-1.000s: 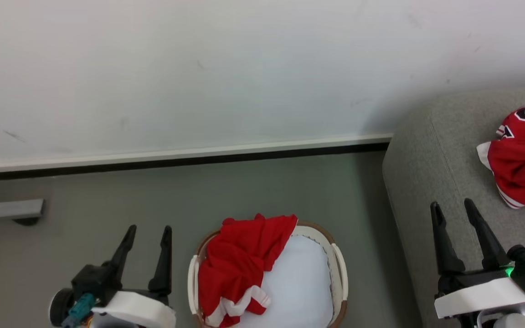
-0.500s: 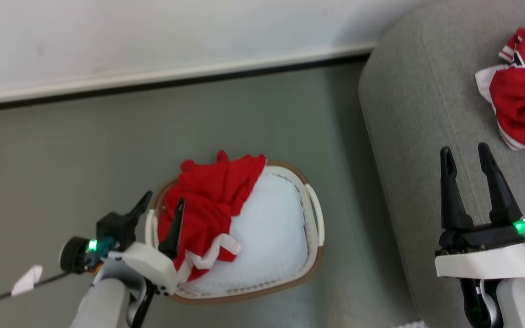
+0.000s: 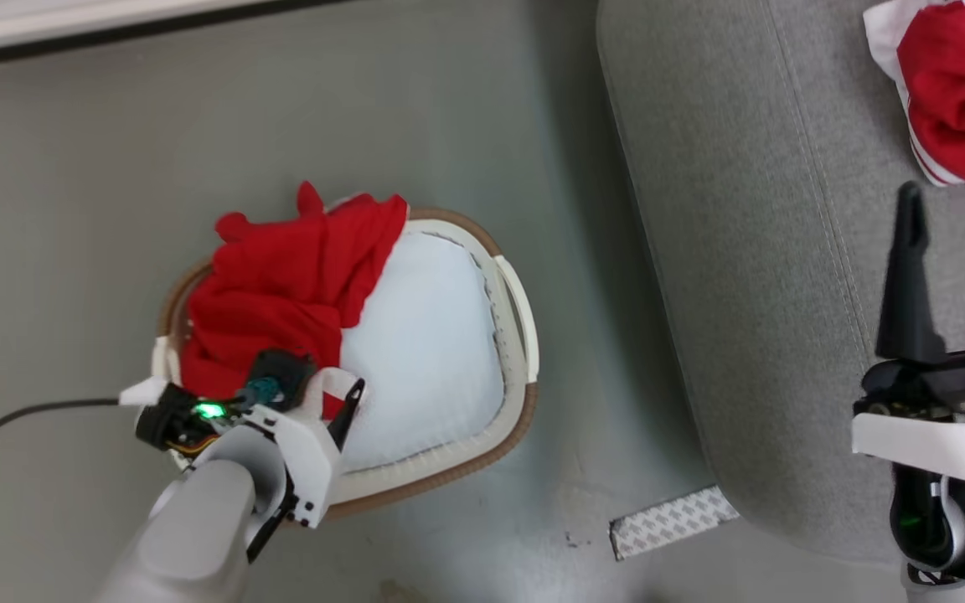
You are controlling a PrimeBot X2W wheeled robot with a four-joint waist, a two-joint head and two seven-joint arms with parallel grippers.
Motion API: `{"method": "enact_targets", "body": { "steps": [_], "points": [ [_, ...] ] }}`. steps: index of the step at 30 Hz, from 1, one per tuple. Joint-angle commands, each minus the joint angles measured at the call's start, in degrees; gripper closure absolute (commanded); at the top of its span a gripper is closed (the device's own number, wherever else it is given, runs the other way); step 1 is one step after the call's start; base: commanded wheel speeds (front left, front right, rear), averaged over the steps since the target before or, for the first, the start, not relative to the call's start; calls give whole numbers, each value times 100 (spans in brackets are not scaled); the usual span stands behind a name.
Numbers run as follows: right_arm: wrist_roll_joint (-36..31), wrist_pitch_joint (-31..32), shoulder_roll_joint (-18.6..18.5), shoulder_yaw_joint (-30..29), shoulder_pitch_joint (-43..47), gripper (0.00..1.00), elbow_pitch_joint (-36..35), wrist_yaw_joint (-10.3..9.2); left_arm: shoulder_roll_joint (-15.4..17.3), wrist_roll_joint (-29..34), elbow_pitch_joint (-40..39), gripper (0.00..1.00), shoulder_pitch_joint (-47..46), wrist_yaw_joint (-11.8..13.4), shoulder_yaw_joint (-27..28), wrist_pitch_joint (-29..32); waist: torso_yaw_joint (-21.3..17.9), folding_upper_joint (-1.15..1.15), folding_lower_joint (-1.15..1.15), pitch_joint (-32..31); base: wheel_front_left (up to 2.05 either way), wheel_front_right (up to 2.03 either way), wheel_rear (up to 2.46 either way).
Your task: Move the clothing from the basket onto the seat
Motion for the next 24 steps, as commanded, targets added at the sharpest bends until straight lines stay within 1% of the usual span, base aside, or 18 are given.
{"method": "enact_targets", "body": {
  "steps": [1,6,7,10,12,16,19,24],
  "points": [
    [230,2,19,-36,-63,0,-133,-13,103,-72,181,0,-190,12,-268,137,-181,0,-2,308,0,0,0],
    [412,2,19,-16,-121,0,-392,-13,282,-134,595,0,-596,12,-841,447,-337,0,-2,629,0,0,0],
    [412,2,19,-16,-121,0,-392,-13,282,-134,595,0,-596,12,-841,447,-337,0,-2,629,0,0,0],
    [465,2,19,-1,-123,0,-483,-13,372,-111,876,0,-859,12,-1055,698,-429,0,-2,785,0,0,0],
    [506,2,20,-13,-113,0,-527,-13,400,-2,1096,0,-1022,12,-1182,942,-468,0,-2,862,0,0,0],
    [622,1,19,0,-96,0,-525,-13,425,209,1437,0,-1287,14,-1419,1236,-562,0,-2,1004,0,0,0],
    [694,2,20,29,-123,0,-517,-13,447,323,1687,0,-1442,58,-1565,1490,-639,0,-2,1096,0,0,0],
    [764,1,20,81,-200,0,-507,-13,515,601,1887,0,-1613,167,-1852,1652,-737,0,-2,1228,0,0,0]
  ]
}}
